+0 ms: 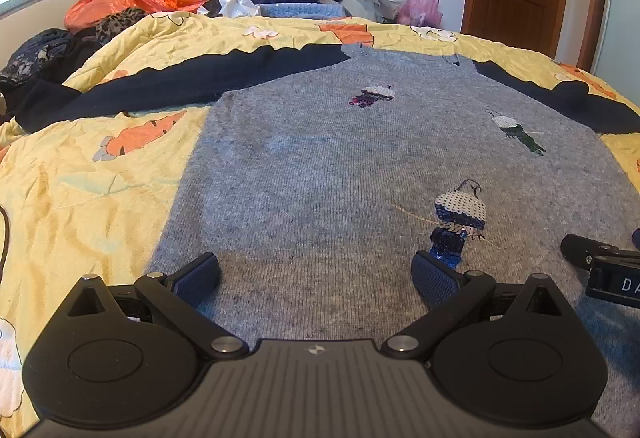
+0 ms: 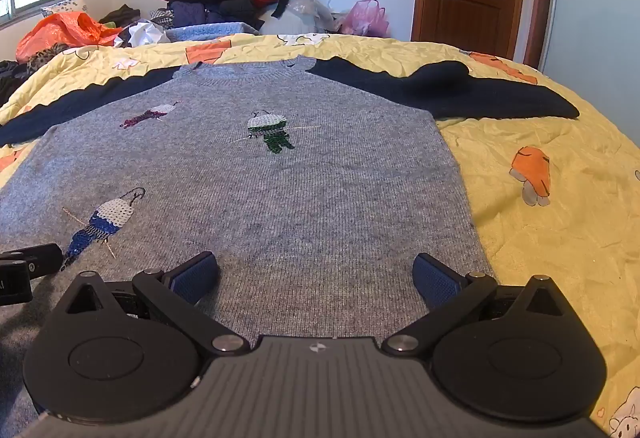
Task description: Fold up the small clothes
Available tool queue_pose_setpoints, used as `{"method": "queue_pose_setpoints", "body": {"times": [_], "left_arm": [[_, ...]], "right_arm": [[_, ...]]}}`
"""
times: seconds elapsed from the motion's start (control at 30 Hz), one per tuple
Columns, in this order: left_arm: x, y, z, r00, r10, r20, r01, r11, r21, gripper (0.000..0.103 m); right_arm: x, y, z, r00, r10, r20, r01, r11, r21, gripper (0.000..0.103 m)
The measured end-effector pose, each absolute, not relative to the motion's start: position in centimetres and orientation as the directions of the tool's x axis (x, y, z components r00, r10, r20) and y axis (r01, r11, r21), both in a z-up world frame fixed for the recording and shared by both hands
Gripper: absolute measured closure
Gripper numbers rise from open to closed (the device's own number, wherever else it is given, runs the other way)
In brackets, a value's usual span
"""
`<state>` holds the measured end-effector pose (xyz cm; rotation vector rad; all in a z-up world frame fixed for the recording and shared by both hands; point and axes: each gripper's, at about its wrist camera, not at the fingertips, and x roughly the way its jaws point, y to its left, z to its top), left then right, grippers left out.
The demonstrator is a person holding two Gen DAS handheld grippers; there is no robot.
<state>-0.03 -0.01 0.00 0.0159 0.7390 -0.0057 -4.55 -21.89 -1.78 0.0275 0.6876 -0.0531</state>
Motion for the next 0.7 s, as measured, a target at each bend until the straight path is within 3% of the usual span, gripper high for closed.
{"method": "queue_pose_setpoints", "body": {"times": [0.7], "left_arm": [[-0.03, -0.04, -0.01, 0.739, 0.001, -0.674, 0.011, 1.000, 0.013, 0.000]], "right_arm": [[-4.52, -21.90, -1.77, 0.771, -0.041, -0.635, 0.059, 0.998, 0.008, 0.000]]}}
